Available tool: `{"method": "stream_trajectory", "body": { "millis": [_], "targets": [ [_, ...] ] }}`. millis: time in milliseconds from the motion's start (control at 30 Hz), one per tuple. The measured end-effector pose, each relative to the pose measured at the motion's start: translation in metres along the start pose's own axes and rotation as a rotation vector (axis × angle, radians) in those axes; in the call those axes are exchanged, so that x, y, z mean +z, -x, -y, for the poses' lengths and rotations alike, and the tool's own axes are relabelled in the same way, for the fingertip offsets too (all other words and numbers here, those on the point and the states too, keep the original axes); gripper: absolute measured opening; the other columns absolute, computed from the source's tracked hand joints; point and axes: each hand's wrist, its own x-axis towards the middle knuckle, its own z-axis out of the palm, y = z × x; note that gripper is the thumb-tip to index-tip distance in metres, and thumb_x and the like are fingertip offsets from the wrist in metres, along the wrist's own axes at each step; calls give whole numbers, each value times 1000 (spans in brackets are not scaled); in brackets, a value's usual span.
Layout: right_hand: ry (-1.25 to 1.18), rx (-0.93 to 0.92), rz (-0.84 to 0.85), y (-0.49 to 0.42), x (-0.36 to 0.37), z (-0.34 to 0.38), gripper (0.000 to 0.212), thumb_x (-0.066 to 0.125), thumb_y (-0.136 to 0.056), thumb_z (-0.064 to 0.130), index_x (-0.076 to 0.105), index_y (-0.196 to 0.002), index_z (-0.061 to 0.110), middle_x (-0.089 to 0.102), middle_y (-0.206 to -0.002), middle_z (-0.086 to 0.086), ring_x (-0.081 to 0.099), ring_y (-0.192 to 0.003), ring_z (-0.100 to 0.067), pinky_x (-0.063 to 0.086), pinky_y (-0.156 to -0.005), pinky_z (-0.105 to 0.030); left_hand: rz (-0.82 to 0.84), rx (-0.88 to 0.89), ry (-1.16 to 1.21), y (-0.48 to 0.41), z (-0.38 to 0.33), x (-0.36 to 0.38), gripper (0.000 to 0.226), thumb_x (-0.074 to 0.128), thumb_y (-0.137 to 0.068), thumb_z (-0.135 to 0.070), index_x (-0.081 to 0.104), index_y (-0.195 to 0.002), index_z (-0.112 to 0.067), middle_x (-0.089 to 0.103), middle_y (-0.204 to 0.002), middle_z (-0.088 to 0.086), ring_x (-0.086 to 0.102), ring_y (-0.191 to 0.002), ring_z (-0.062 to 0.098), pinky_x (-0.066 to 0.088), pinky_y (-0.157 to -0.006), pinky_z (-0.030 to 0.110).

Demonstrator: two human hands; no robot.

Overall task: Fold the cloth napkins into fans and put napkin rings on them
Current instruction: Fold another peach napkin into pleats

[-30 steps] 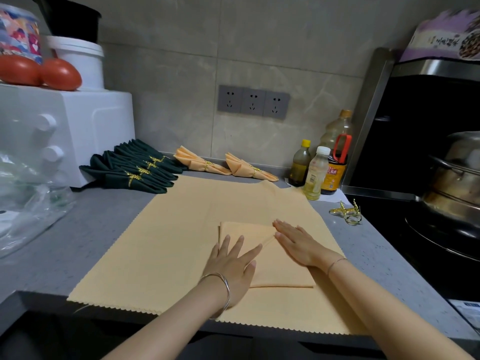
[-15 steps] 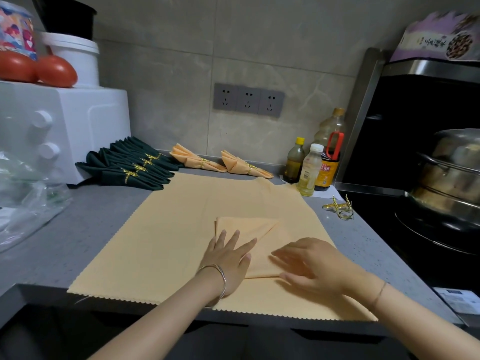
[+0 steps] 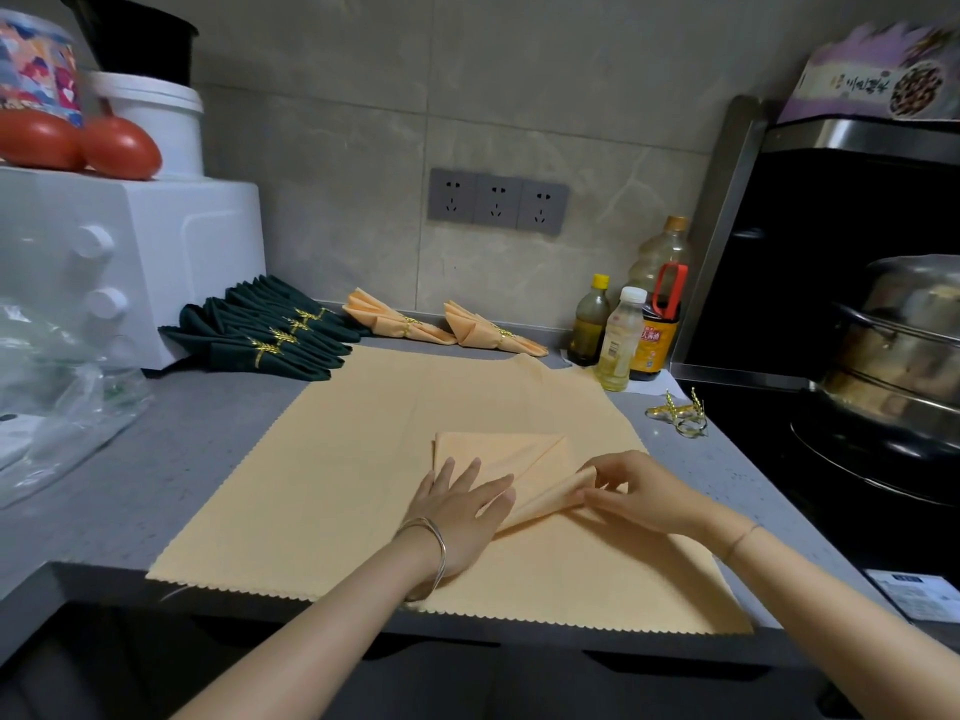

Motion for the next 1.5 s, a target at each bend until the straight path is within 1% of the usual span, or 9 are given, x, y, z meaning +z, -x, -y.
{"method": "stream_trajectory", "body": {
  "millis": [100,200,500,767,967,1067,1233,1367,1500],
  "targets": [
    [-184,84,-46,-7,2,-1,20,64,-89,23,67,-70,20,63,-65,14,51,-61,2,39,-64,-11,24,-9,45,-1,2,0,55,15,-91,-69,20,-143,-55,-2,-159,-14,-16,-146,13,-10,-118,35],
    [-240,157,-99,-14,7,-4,22,67,-87,27,71,-70,12,65,-66,7,50,-58,0,38,-61,-10,30,2,44,-4,5,-1,50,22,-93,-65,21,-143,-55,-2,-159,-14,-16,-146,13,-10,-118,35],
    [-186,252,-193,-30,20,-5,24,74,-80,33,68,-59,24,63,-65,11,48,-62,-1,36,-61,-13,-13,20,-13,-9,6,2,43,18,-102,-44,22,-143,-53,1,-160,-10,-12,-147,17,-8,-119,34],
    [-22,286,-110,-43,16,-1,18,75,-80,27,71,-75,10,63,-73,3,50,-64,-5,37,-55,-9,61,-13,-25,-17,4,-9,49,17,-100,-51,19,-149,-42,1,-160,-9,-9,-147,17,-8,-118,36],
    [27,307,-68,-48,13,0,15,74,-81,26,68,-72,15,61,-74,3,49,-65,-5,36,-55,-11,-27,-73,-127,-63,19,-35,55,20,-102,-45,16,-152,-25,13,-160,-3,9,-147,21,9,-118,34],
    [59,309,-65,-50,13,0,18,74,-80,27,63,-68,19,59,-73,6,48,-67,-5,36,-58,-14,-62,-60,-194,-71,20,-42,44,24,-103,-38,35,-145,-27,38,-147,3,32,-135,25,33,-105,35],
    [182,297,-97,-52,12,1,15,73,-80,31,63,-78,19,55,-76,10,51,-74,-8,37,-59,-19,-164,-137,-429,-64,6,-54,43,22,-103,-39,53,-127,-20,55,-127,5,53,-116,25,37,-89,30],
    [236,310,-195,-55,15,0,29,73,-78,36,62,-99,19,55,-102,2,55,-96,-17,43,-76,-29,-109,-191,-424,-42,-6,-53,47,28,-101,-48,44,-129,-14,59,-124,6,56,-113,25,41,-83,29],
    [253,348,-247,-57,22,-4,46,70,-80,42,54,-117,22,51,-121,-1,52,-111,-20,43,-90,-34,-13,-207,-232,-21,-24,-42,72,41,-98,-46,10,-146,-3,56,-127,11,56,-114,29,43,-85,32]
  ]
}}
